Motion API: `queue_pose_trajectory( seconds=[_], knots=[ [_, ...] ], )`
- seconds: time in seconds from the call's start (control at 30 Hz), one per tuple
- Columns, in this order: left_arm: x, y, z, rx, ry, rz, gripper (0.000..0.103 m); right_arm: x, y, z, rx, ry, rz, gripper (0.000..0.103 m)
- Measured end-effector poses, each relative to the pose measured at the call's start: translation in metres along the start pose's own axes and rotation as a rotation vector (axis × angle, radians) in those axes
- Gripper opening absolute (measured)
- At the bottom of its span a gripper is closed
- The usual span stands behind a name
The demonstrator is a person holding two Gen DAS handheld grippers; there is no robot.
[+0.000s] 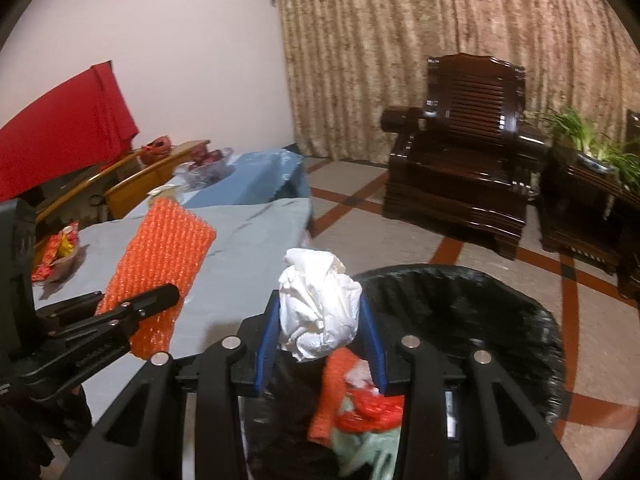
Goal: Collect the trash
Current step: 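Carry net and tissue over the black bin and open both tools to drop them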
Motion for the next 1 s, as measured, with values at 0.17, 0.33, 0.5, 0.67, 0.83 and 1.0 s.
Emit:
queue_pose_trajectory(
  seconds=[0.17, 0.33, 0.5, 0.67, 0.83, 1.0],
  knots=[
    [0.014, 0.031, 0.0, 0.034, -0.006, 0.05, 0.011, -0.006, 0.029, 0.003, 0.024, -0.001, 0.048, 0.038],
    [0.028, 0.061, 0.005, 0.071, -0.018, 0.095, 0.011, -0.013, 0.054, 0.007, 0.04, -0.002, 0.085, 0.038],
    [0.044, 0.085, 0.012, 0.097, -0.039, 0.132, 0.011, -0.014, 0.075, 0.014, 0.056, -0.016, 0.119, 0.038],
    [0.061, 0.094, 0.023, 0.108, -0.068, 0.154, 0.011, -0.012, 0.095, 0.025, 0.073, -0.034, 0.147, 0.038],
    [0.075, 0.099, 0.031, 0.116, -0.082, 0.157, 0.011, -0.006, 0.106, 0.032, 0.087, -0.048, 0.163, 0.038],
    [0.083, 0.1, 0.033, 0.118, -0.094, 0.173, 0.014, -0.002, 0.11, 0.035, 0.095, -0.056, 0.171, 0.04]
  ],
)
Point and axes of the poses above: each gripper's, at about its wrist camera, not at the fingertips, and x roughly the way its jaws point, y to its right, z to its underside, the point moved 9 cm from there along x, roughly the way its jaws point, and after that the axes turned 5 degrees about y, right-handed, at the moved point
